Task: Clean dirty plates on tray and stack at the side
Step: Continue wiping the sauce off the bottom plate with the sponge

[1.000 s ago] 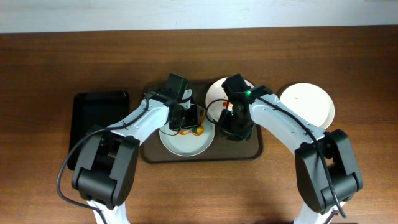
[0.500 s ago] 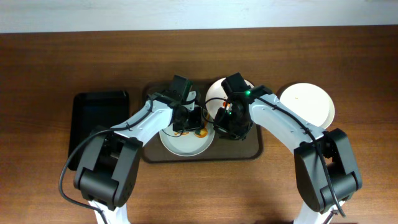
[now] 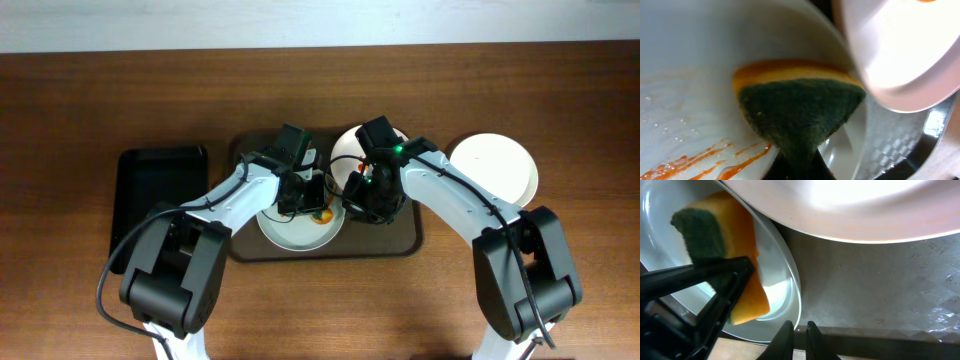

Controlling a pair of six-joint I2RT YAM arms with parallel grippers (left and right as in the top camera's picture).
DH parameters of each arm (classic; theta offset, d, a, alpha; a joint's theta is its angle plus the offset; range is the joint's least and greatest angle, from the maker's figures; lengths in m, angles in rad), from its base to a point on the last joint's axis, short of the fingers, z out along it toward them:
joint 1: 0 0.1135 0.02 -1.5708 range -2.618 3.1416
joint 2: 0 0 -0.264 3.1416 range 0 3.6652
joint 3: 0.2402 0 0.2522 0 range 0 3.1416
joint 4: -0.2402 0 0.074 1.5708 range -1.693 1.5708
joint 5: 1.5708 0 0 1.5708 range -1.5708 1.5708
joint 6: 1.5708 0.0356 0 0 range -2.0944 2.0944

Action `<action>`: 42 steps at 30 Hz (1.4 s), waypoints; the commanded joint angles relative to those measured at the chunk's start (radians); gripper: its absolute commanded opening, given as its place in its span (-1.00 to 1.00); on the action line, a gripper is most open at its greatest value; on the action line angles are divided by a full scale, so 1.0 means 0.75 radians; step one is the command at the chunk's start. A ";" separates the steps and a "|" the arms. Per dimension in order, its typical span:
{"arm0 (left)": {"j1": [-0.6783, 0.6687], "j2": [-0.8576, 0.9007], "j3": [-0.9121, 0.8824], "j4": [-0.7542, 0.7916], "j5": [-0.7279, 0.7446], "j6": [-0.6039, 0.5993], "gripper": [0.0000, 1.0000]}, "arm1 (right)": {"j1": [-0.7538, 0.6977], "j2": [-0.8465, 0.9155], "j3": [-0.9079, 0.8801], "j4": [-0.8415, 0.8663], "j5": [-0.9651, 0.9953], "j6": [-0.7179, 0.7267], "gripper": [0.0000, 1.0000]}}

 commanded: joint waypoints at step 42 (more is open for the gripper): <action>0.002 0.017 -0.069 -0.001 -0.110 -0.017 -1.00 | 0.046 0.025 -0.168 0.237 0.077 0.237 -0.64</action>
